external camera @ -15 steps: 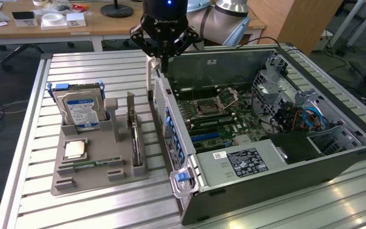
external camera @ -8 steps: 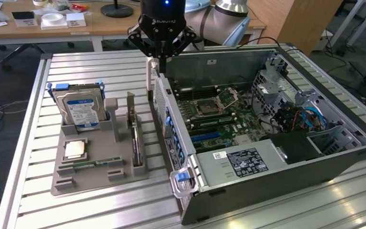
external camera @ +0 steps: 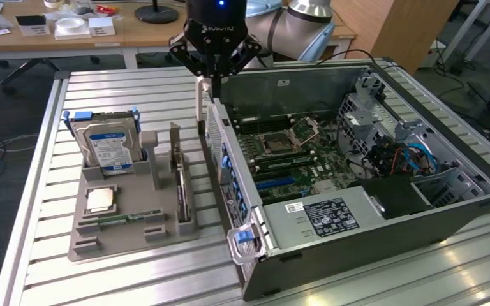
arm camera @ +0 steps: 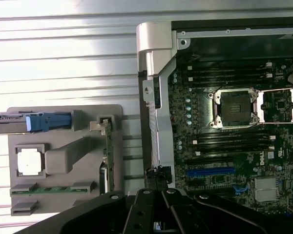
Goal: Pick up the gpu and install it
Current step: 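Reach for the gpu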
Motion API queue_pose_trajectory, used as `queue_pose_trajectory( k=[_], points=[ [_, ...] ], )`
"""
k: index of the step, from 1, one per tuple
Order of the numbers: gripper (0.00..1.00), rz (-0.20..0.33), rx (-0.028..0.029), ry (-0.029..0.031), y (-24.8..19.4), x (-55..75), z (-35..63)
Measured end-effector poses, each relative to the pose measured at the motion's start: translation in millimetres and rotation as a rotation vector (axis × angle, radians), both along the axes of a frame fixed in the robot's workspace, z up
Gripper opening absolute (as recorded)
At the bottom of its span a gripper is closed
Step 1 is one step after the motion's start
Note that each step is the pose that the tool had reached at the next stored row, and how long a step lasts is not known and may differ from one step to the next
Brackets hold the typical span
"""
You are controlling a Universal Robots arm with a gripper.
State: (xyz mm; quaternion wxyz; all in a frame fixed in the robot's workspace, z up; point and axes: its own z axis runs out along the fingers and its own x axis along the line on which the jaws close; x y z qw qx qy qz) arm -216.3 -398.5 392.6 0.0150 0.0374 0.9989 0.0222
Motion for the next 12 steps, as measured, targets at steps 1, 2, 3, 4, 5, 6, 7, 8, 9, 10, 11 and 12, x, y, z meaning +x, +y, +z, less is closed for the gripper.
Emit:
queue_pose_trajectory(
  k=[1, 2, 3, 4, 5, 6, 7, 8, 9, 10, 11, 12],
  points=[
    [0.11, 0.0, 0.0, -0.0003, 0.0, -1.0, 0.0],
    [0.11, 0.0, 0.0, -0.0006, 0.0, -2.1, 0.0],
    [0.11, 0.0, -0.0001, -0.0008, 0.0, -3.2, 0.0],
    [0.11, 0.0, -0.0001, -0.001, 0.0, -4.4, 0.0],
    [0.11, 0.0, 0.0, -0.0013, 0.0, -5.4, 0.0],
    [0.11, 0.0, -0.0001, -0.0014, 0.0, -6.5, 0.0],
    [0.11, 0.0, 0.0, -0.0017, 0.0, -7.5, -0.1],
    [0.11, 0.0, 0.0, -0.0018, 0.0, -8.4, -0.1],
    [0.11, 0.0, 0.0, -0.0021, 0.0, -9.5, -0.1],
    [0.11, 0.0, 0.0, -0.0023, 0.0, -10.4, -0.1],
    [0.11, 0.0, 0.0, -0.0024, 0.0, -11.2, -0.1],
    [0.11, 0.0, 0.0, -0.0025, 0.0, -11.8, -0.1]
  ],
)
